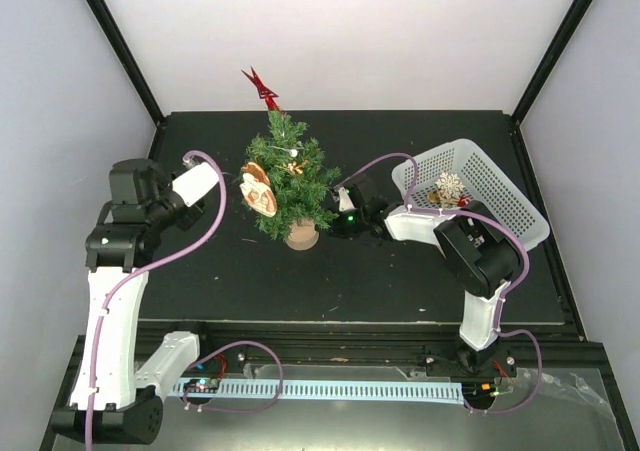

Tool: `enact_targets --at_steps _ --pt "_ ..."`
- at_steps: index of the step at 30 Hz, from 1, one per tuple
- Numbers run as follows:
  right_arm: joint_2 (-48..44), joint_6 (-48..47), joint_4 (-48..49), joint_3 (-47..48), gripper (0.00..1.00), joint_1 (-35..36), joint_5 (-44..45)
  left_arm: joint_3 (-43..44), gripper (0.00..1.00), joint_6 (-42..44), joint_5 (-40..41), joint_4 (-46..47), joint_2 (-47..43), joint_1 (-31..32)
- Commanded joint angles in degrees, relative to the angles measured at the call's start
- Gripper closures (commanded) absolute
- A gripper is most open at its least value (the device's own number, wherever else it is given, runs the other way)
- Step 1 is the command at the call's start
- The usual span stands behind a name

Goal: Decorate the small christmas tree

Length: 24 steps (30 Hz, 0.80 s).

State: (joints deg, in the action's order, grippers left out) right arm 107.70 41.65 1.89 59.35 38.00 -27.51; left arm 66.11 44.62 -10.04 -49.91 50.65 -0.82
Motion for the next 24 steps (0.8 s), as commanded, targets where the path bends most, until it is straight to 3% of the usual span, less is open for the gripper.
enact_targets --at_steps 1,7,24 --pt "2.17 -1.01 -3.39 0.53 0.9 0.21 2.03 6.08 0.69 -2.19 -13.36 -8.6 -0.76 -0.5" --pt "2.43 -0.76 -3.4 0.79 0.9 0.05 1.93 6.75 0.69 -0.57 -18.75 -14.43 -1.89 -0.37" --pt "2.64 -0.25 -2.77 0.06 0.93 -0.51 2.17 2.36 0.7 1.17 -23.61 -20.1 -5.06 -0.35"
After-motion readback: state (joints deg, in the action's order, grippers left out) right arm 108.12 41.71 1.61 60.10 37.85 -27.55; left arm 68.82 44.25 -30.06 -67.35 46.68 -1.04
